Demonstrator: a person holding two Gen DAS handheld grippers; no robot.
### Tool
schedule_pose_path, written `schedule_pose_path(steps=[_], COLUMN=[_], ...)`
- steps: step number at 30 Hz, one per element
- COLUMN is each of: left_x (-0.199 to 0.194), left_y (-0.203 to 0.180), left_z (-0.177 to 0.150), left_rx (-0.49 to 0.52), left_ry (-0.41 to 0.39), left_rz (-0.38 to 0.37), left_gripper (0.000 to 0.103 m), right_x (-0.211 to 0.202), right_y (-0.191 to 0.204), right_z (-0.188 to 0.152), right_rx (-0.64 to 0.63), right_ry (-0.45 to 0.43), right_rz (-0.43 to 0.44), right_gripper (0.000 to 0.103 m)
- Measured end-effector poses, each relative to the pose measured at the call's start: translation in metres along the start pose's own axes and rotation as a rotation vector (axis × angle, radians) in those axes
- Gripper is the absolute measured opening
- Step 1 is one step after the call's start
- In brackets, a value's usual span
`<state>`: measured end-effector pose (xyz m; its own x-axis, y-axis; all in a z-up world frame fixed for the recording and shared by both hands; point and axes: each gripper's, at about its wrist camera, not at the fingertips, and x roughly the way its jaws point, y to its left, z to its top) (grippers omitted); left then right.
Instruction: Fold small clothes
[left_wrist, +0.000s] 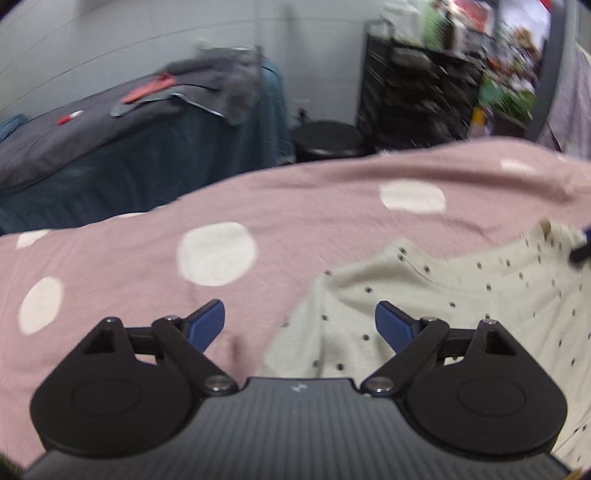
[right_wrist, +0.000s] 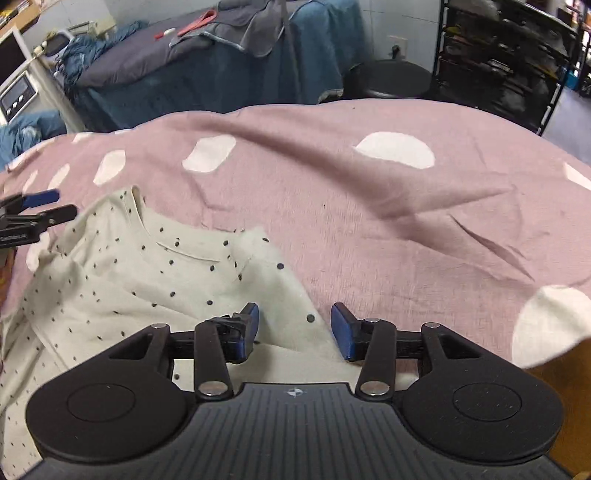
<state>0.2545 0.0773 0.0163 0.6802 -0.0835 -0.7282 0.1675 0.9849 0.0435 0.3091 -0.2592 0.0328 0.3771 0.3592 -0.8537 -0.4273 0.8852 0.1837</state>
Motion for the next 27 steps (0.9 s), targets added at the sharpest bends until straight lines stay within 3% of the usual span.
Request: schedule_pose_path(steps=[1, 2, 3, 4, 5, 7, 9, 13, 16, 18, 19, 20, 21, 23, 25, 27], left_x=[0.008, 0.015, 0.019, 0.019, 0.019, 0.014, 0.007, 0.003, 0.014, 0.016, 0.016, 0.014, 0.011, 0.004, -0.012, -0.033], left_y=[-0.007, -0.012, -0.017, -0.017, -0.016, -0.016, -0.009, 0.028, 0.032, 0.024, 0.023, 0.024, 0.027, 0.034, 0.038, 0.037], left_z=[0.001, 0.001, -0.002, -0.001, 0.001, 0.002, 0.005, 0.011, 0.008, 0.006, 0.004, 0.003, 0.002, 0.003, 0.003, -0.001], left_rx=[0.039, 0.068, 0.077, 0.044, -0.001, -0.02, -0.046, -0.192, -0.112, -0.025, -0.01, -0.014, -0.029, -0.075, -0.128, -0.172], left_ry=[0.018, 0.034, 0.032, 0.02, 0.034, 0.012, -0.036, -0.04, 0.034, 0.049, 0.045, 0.036, 0.028, 0.033, 0.007, -0.037], left_rz=[0.013, 0.032, 0.033, -0.019, -0.076, -0.071, 0.005, 0.117, 0.131, 0.203, 0.232, 0.265, 0.294, 0.326, 0.308, 0.268], left_gripper=[0.082, 0.062, 0.049, 0.012, 0.001, 0.001, 0.001, 0.001, 0.005, 0.015, 0.03, 0.043, 0.048, 0.057, 0.057, 0.067], right_x=[0.0, 0.0, -0.001, -0.001, -0.002, -0.008, -0.015, -0.013, 0.007, 0.02, 0.021, 0.018, 0.012, -0.009, -0.033, -0.052], right_y=[-0.001, -0.001, -0.002, -0.002, -0.003, -0.003, 0.0, 0.023, 0.051, 0.056, 0.054, 0.053, 0.05, 0.04, 0.032, 0.029], right_z=[0.001, 0.001, 0.002, 0.002, 0.004, 0.008, 0.015, 0.031, 0.036, 0.037, 0.036, 0.033, 0.029, 0.022, 0.012, 0.001], right_rx=[0.005, 0.001, -0.007, -0.015, -0.024, -0.042, -0.032, -0.056, -0.185, -0.195, -0.188, -0.183, -0.17, -0.1, -0.025, 0.005], right_ry=[0.009, 0.014, 0.025, 0.037, 0.033, -0.007, -0.089, -0.212, -0.203, -0.178, -0.18, -0.198, -0.226, -0.288, -0.322, -0.315], right_rz=[0.005, 0.005, 0.011, 0.026, 0.029, 0.009, -0.011, -0.048, -0.132, -0.22, -0.25, -0.265, -0.267, -0.278, -0.237, -0.186], right_gripper=[0.068, 0.054, 0.027, 0.009, 0.008, 0.005, 0.005, 0.004, 0.005, 0.018, 0.036, 0.043, 0.043, 0.053, 0.058, 0.065])
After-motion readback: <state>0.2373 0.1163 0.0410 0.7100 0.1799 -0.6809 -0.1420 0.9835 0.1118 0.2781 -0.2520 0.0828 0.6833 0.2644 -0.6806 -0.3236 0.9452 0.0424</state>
